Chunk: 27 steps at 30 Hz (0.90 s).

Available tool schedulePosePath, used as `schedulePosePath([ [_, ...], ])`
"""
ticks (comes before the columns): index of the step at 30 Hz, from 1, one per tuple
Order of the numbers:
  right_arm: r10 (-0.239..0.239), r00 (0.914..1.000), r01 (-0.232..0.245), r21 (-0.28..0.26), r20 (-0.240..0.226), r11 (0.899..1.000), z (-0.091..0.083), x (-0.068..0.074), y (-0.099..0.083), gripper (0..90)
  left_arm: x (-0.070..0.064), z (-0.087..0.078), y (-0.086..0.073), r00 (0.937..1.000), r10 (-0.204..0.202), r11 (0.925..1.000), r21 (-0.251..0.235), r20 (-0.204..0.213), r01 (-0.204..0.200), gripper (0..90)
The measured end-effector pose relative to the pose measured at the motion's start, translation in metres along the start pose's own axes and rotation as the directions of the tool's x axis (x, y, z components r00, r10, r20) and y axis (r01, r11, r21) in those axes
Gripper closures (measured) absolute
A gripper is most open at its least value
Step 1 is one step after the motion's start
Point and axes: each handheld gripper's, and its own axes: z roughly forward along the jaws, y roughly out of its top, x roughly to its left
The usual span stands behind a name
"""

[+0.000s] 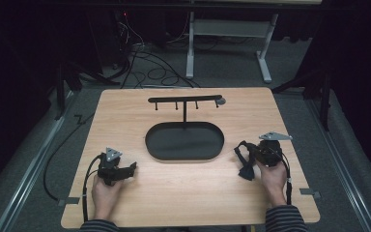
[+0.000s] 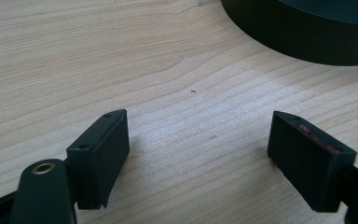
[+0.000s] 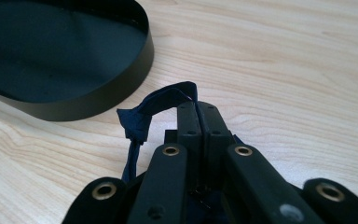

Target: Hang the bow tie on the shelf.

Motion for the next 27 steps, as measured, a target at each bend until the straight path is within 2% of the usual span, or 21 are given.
schedulePosePath([
  [10,-0.007,1.0000,0.007,-0.050,-0.002,0.999,-0.014,0.007,0.005,90.0,0.000,0.000,0.000,1.0000,-0.001,1.0000,-0.001,-0.001,0.001,21.0],
  [19,-0.022,0.9997,0.022,-0.068,-0.006,0.997,-0.021,0.015,0.011,90.0,-0.001,0.000,0.000,1.0000,0.003,1.0000,-0.002,0.002,-0.003,21.1],
  [27,-0.046,0.9989,0.044,-0.105,-0.009,0.994,-0.035,0.027,0.028,90.0,-0.001,0.000,0.000,1.0000,0.006,1.0000,0.000,0.003,-0.006,21.1],
])
